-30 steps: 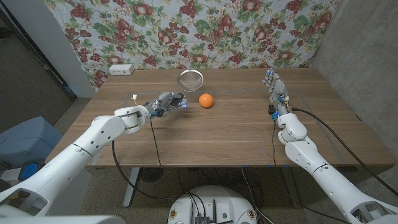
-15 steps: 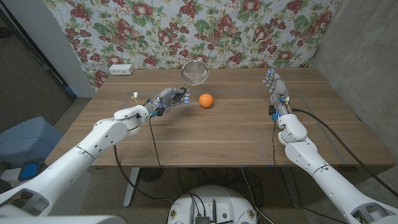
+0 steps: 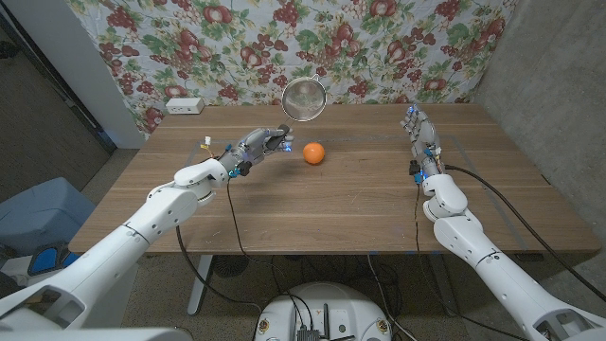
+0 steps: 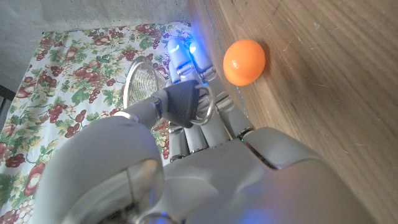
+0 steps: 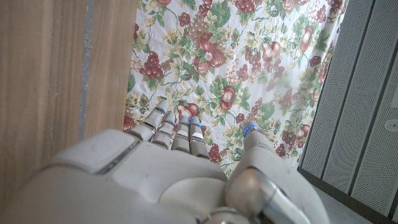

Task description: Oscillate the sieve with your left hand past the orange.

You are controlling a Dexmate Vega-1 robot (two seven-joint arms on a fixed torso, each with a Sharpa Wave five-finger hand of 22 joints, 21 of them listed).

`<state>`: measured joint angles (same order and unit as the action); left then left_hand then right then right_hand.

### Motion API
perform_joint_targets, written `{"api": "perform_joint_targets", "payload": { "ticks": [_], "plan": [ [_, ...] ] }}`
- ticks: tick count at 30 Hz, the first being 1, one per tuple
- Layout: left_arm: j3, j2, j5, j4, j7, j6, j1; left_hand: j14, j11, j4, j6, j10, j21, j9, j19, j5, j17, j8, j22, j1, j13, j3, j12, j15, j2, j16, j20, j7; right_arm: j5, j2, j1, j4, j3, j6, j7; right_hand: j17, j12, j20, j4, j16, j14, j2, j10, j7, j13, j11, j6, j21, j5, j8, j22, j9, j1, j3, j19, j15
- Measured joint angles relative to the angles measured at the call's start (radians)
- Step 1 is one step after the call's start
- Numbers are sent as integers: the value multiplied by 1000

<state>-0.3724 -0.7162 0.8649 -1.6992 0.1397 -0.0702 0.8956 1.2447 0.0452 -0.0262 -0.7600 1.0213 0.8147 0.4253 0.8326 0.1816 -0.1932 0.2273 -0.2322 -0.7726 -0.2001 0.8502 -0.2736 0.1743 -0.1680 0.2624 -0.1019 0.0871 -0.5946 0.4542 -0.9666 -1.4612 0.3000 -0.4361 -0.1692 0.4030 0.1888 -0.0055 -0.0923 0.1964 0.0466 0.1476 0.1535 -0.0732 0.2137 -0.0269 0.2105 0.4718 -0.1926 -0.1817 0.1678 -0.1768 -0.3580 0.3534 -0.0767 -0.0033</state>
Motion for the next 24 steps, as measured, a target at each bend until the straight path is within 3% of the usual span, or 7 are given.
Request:
{"api": "perform_joint_targets", "payload": {
  "ticks": [12,14,24],
  "plan": [
    [-5,9,-23,13,12,19,-10,-1,0,0,-1,0,10,7,0,0,0,5,5,3,0,0,4,1,-3,0,0,-1,-6,-8,10,22,0,-9,9,-5,0,0,-5,0,0,4,0,0,-5,0,0,-7,0,0,0,0,-4,5,0,0],
    [-5,9,-23,13,10,18,-10,-1,0,0,-1,0,10,9,0,0,0,6,5,3,0,0,4,1,-3,0,0,-1,-6,-9,10,24,0,-9,9,-9,0,0,-13,0,0,11,0,0,-5,0,0,-7,0,0,0,0,-11,13,0,0],
    [5,19,9,-13,-83,-65,-12,-1,-3,-2,-1,3,22,19,0,-2,0,6,9,3,0,2,4,1,-3,0,0,-1,-9,-11,15,28,0,-1,4,-23,4,-7,-32,0,0,25,0,4,-9,0,4,-15,-5,0,0,0,-25,32,-7,0]
  ]
}}
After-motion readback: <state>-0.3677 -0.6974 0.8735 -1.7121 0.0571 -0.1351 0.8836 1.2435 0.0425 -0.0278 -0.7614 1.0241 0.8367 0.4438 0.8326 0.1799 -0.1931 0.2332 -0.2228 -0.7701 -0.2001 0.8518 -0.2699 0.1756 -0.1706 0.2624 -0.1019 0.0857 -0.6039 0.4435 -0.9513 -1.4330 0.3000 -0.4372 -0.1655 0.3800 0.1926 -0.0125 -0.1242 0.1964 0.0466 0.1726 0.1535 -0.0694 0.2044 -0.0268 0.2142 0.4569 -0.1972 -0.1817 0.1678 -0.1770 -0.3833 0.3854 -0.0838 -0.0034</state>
